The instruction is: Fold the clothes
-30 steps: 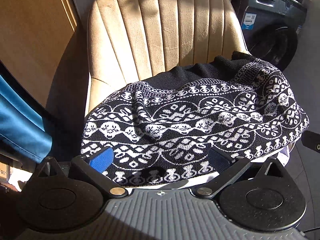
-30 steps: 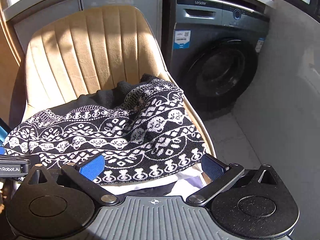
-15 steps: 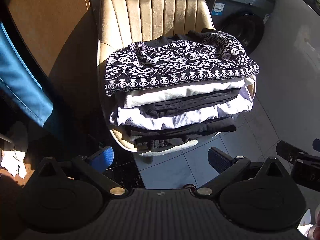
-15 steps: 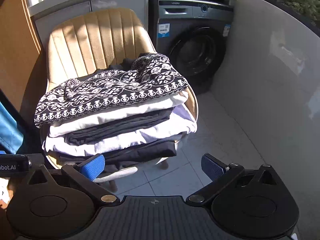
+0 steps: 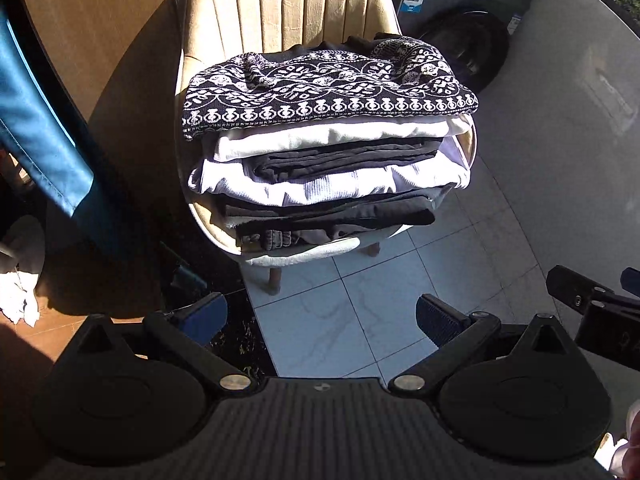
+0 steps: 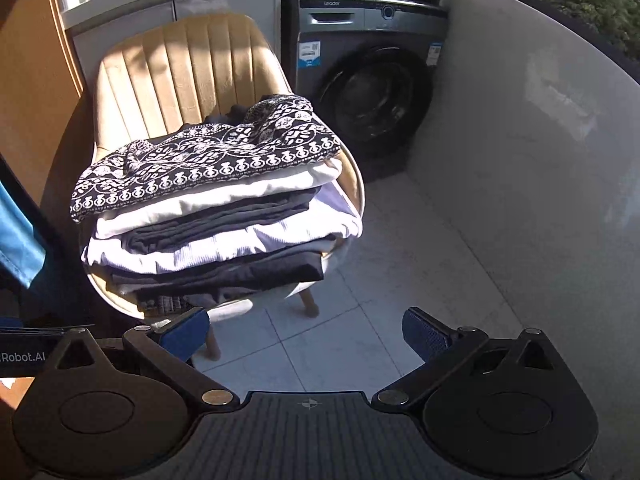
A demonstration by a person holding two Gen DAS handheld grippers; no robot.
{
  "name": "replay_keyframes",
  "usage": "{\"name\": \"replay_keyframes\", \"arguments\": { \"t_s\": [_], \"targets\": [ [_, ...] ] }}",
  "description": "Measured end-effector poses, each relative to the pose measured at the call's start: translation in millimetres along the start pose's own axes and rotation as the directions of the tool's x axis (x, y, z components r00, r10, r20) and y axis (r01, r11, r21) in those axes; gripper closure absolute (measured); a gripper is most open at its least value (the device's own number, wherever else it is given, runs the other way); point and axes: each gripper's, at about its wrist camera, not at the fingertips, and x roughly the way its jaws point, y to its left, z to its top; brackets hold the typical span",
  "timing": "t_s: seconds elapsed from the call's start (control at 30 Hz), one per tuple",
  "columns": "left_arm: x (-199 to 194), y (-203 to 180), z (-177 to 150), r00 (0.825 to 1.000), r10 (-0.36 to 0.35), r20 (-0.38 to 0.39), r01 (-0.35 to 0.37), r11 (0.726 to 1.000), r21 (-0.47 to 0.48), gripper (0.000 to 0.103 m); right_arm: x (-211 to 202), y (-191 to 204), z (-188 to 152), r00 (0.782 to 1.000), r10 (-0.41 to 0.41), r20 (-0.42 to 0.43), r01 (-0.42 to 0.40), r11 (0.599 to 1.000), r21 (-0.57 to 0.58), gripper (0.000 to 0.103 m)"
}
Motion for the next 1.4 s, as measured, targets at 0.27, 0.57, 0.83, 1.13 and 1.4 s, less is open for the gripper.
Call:
{"name": "replay_keyframes", "arguments": {
  "t_s": [0.27, 0.57, 0.83, 1.13, 1.4],
  "targets": [
    [-9.0, -14.4, -4.5, 0.999, 0.028, 0.02, -0.028, 1.0, -0.003, 0.0, -0.3, -27.3, -5.9, 1.0, 0.013, 0.003, -0.013, 1.0, 0.014, 0.001],
    [-12.9, -13.5, -6.8, 0.998, 0.056, 0.016, -0.055, 0.997, -0.045, 0.0, -0.1, -39.4, -6.4, 1.0, 0.027, 0.014, -0.027, 1.0, -0.007, 0.001],
    [-12.3, -13.5, -9.5, 0.998, 0.068, 0.001, -0.068, 0.996, -0.064, 0.0, 2.7, -34.5, -4.9, 0.998, 0.06, -0.003, -0.06, 0.998, -0.034, 0.001],
    [-13.2, -18.5, -9.9, 0.997, 0.075, 0.005, -0.075, 0.995, -0.064, 0.0, 5.1, -35.3, -4.3, 0.997, 0.078, -0.013, -0.078, 0.996, -0.042, 0.001],
    [-13.2, -20.6, -9.4, 0.997, 0.07, 0.008, -0.07, 0.996, -0.05, 0.0, 3.7, -41.3, -4.8, 0.996, 0.085, -0.014, -0.086, 0.996, -0.029, 0.001]
  ]
}}
